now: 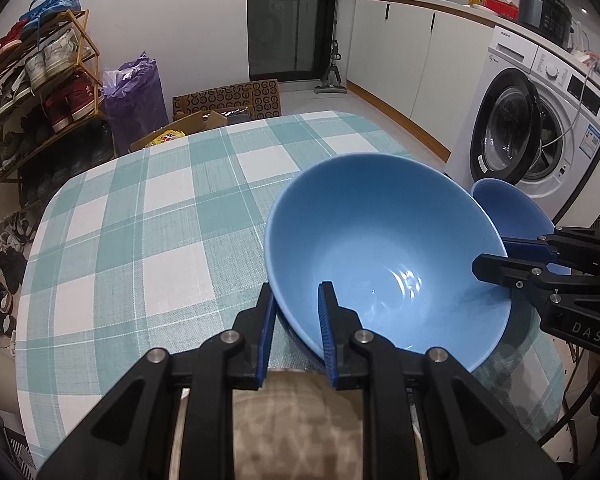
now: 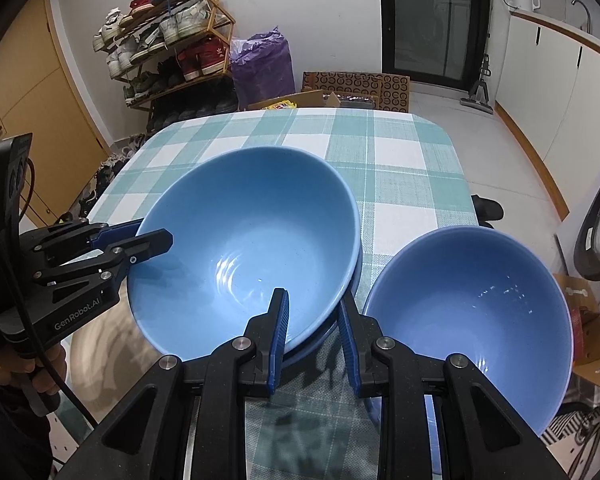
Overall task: Organize plates and bowls
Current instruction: 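Lower the light blue bowl into the darker blue bowl with both grippers, then open both grippers and pull them back from the nested bowls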
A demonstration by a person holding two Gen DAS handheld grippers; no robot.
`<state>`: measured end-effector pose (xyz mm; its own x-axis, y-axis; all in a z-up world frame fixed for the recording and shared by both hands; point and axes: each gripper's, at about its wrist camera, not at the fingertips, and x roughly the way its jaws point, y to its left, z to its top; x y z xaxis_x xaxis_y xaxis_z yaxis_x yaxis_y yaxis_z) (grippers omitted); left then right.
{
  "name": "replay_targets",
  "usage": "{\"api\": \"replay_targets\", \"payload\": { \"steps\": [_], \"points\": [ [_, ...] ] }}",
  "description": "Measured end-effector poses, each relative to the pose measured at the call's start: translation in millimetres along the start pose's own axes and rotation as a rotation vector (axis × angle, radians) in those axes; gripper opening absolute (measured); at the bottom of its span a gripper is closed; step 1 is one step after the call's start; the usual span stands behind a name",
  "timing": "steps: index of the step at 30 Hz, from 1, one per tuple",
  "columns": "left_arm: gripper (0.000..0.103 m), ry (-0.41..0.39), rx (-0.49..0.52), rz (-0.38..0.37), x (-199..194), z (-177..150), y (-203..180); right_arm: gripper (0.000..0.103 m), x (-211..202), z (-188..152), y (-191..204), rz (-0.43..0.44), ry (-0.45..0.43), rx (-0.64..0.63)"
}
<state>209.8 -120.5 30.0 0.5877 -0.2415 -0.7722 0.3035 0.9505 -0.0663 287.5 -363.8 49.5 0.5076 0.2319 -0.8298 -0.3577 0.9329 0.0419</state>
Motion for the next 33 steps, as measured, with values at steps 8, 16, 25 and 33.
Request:
{"api": "replay_targets", "payload": {
  "steps": [8,16,25,33],
  "points": [
    [0.019,0.002,0.009,-0.001,0,-1,-1,0.026,0,-3,4,-0.021,0.009,-0.02],
    [0.024,0.019,-0.015,-0.016,1,-2,2,0.028,1,-3,4,-0.022,0.017,-0.027],
    [0.05,0.003,-0.033,-0.029,-6,-4,5,0.048,-11,-4,0,-0.012,-0.025,-0.035],
    [0.085,-0.018,-0.066,-0.036,-17,-5,7,0.08,-26,-5,-10,0.009,-0.071,0.01]
  ]
}}
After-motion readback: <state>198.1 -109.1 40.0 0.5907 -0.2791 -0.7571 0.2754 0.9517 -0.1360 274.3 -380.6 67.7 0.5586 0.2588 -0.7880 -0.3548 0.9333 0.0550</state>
